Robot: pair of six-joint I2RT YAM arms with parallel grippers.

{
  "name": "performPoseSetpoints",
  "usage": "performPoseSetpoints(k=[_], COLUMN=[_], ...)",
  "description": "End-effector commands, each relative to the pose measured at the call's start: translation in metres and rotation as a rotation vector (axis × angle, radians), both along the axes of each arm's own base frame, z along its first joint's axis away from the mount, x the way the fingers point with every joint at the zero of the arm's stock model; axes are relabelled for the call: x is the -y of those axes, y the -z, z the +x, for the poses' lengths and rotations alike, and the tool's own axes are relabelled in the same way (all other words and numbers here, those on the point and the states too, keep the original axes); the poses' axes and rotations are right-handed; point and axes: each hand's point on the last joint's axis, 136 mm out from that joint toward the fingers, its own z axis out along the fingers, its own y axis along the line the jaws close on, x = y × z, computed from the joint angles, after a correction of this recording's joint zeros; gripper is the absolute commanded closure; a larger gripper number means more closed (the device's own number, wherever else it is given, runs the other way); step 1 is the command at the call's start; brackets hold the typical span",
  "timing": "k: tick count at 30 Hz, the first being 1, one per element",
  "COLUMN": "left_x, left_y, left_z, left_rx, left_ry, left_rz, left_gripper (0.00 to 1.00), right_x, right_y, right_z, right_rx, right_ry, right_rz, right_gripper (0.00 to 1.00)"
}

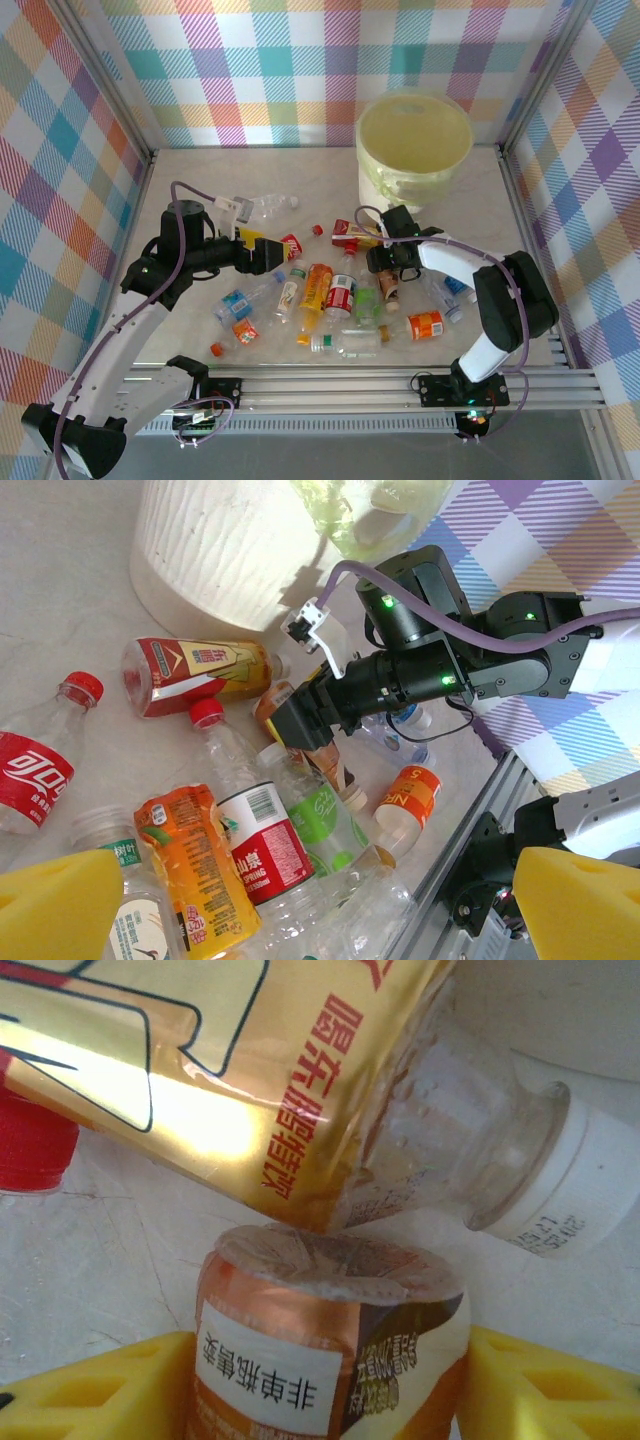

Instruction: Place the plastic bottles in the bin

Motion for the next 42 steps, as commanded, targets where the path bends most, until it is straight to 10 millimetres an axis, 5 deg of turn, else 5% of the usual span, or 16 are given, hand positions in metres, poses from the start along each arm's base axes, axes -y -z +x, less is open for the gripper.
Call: performPoseSetpoints(k=[1, 11, 21, 42], left_x=[0.002, 0.001, 0.001, 0.000], left_y=[0.003, 0.003, 0.002, 0.000], left_z=[-0.001, -0.002, -0.003, -0.004], left_rx=[0.002, 0.003, 0.007, 0.015], left_ry=[0.009, 0.010, 0.009, 0.006], left_rz=[0.011, 0.014, 0.013, 0.010], left_gripper=[0.00, 0.00, 0.00, 0.00], right_x=[-0.007, -0.007, -0.012, -0.076], right_y=[-0.012, -0.037, -0.084, -0.193], right_z=[0.009, 0.015, 0.015, -0.008], right_rx=[0.041, 0.121, 0.238, 0.412], right_ry=[-0.012, -0.020, -0.080, -0.302], right_rz=[0.009, -0.004, -0.037, 0.105], right_gripper=[0.37, 0.39, 0.39, 0.38])
